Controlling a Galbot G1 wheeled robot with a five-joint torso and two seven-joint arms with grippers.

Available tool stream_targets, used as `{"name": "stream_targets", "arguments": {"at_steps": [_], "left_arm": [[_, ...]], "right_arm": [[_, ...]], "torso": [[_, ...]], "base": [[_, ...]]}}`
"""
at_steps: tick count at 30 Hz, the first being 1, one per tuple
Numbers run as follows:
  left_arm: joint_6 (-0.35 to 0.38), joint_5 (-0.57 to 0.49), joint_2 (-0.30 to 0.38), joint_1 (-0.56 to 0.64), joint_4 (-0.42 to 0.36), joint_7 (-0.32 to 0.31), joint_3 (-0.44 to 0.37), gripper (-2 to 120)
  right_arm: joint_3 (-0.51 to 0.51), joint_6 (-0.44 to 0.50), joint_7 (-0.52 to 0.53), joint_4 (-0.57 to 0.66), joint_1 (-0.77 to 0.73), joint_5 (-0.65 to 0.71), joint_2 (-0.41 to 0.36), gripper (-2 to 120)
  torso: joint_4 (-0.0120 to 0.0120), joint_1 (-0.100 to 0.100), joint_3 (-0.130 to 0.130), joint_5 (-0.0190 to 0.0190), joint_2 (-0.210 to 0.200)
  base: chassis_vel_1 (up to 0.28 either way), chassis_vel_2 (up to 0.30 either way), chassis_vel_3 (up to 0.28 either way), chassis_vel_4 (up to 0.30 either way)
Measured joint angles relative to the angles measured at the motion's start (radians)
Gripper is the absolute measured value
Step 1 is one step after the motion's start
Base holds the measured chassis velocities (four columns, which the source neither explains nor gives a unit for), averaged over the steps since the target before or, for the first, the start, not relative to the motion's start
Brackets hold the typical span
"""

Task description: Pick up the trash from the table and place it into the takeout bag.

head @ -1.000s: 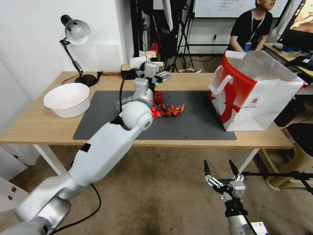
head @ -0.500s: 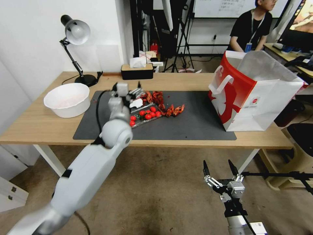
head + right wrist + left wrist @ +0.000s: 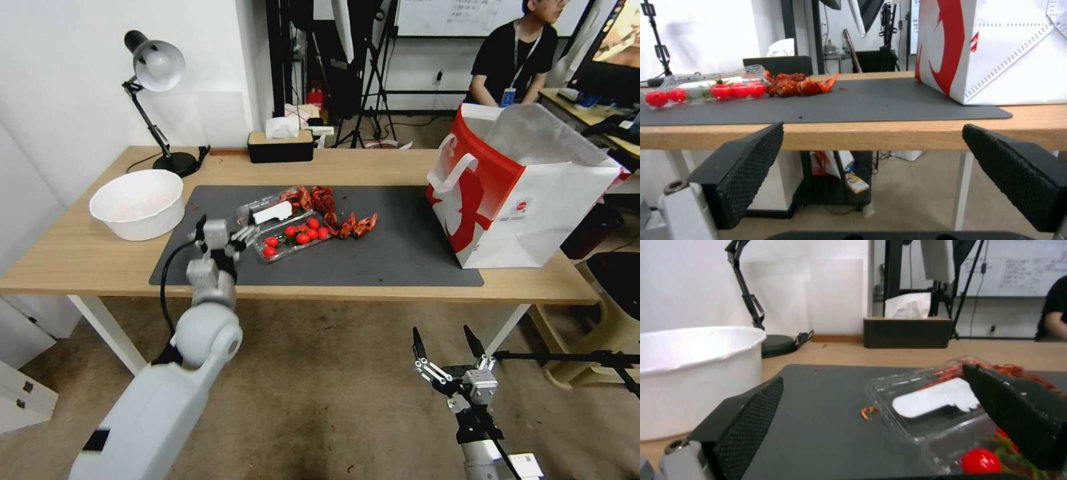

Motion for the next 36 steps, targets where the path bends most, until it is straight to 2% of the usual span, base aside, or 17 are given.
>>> {"name": "stream_targets", "arguments": {"at_steps": [3,4,7,8,10,11,12,14,15,16,17,27,33,36], "left_arm": [[-0.069,0.014,0.005,0.096,-0.028,0.042,-0.037,100],[-0.069,0.014,0.005,0.096,-0.028,0.042,-0.037,100],[-0.144,0.032,0.004,0.199,-0.042,0.100,-0.080,100],[-0.144,0.032,0.004,0.199,-0.042,0.100,-0.080,100],[-0.211,0.036,-0.007,0.255,-0.044,0.155,-0.111,100],[-0.270,0.036,-0.014,0.288,-0.044,0.193,-0.125,100],[-0.270,0.036,-0.014,0.288,-0.044,0.193,-0.125,100],[-0.337,0.036,-0.021,0.336,-0.046,0.251,-0.142,100],[-0.377,0.038,-0.027,0.369,-0.047,0.280,-0.154,100],[-0.377,0.038,-0.027,0.369,-0.047,0.280,-0.154,100],[-0.408,0.041,-0.034,0.393,-0.050,0.301,-0.166,100],[-0.504,0.054,-0.074,0.499,-0.047,0.434,-0.200,100],[-0.527,0.077,-0.080,0.508,-0.017,0.441,-0.188,100],[-0.539,0.098,-0.086,0.505,0.005,0.419,-0.181,100]], "right_arm": [[0.001,0.003,0.000,0.004,-0.004,0.004,-0.003,100],[0.001,0.003,0.000,0.004,-0.004,0.004,-0.003,100],[0.002,0.006,0.000,0.007,-0.006,0.006,-0.004,100],[0.002,0.006,0.000,0.007,-0.006,0.006,-0.004,100],[0.001,0.006,-0.001,0.007,-0.006,0.006,-0.004,100],[0.001,0.006,-0.001,0.007,-0.005,0.007,-0.005,100],[0.001,0.006,-0.001,0.007,-0.005,0.007,-0.005,100],[0.000,0.010,-0.011,0.008,-0.003,0.015,-0.006,100],[0.000,0.021,-0.031,0.008,0.000,0.032,-0.007,100],[0.000,0.021,-0.031,0.008,0.000,0.032,-0.007,100],[0.000,0.030,-0.047,0.011,0.001,0.054,-0.008,100],[0.014,0.052,-0.071,0.023,0.032,0.136,-0.017,100],[0.016,0.028,-0.068,0.027,0.053,0.177,-0.024,100],[0.013,0.000,-0.070,0.032,0.065,0.205,-0.029,100]], "torso": [[-0.0003,0.000,0.000,0.0000,0.000],[-0.0003,0.000,0.000,0.0000,0.000],[0.0002,0.000,0.000,-0.0001,0.000],[0.0002,0.000,0.000,-0.0001,0.000],[0.0001,0.000,0.000,-0.0001,0.000],[0.0001,0.000,0.000,0.0000,0.000],[0.0001,0.000,0.000,0.0000,0.000],[-0.0003,0.000,0.000,0.0000,0.000],[0.0002,0.000,0.000,0.0000,0.000],[0.0002,0.000,0.000,0.0000,0.000],[0.0001,0.000,0.000,0.0001,0.000],[0.0000,0.000,0.000,0.0000,0.000],[0.0000,0.000,0.000,-0.0001,0.000],[0.0000,0.000,0.000,0.0001,0.000]], "base": [[0.000,0.000,0.000,0.000],[0.000,0.000,0.000,0.000],[0.000,0.000,0.000,0.000],[0.000,0.000,0.000,0.000],[0.000,0.000,0.000,0.000],[0.000,0.000,0.000,0.000],[0.000,0.000,0.000,0.000],[0.000,0.000,0.000,0.000],[0.000,0.000,0.000,0.000],[0.000,0.000,0.000,0.000],[0.000,0.000,0.000,0.000],[0.000,0.000,0.000,0.000],[0.000,0.000,0.000,0.000],[0.000,0.000,0.000,0.000]]}}
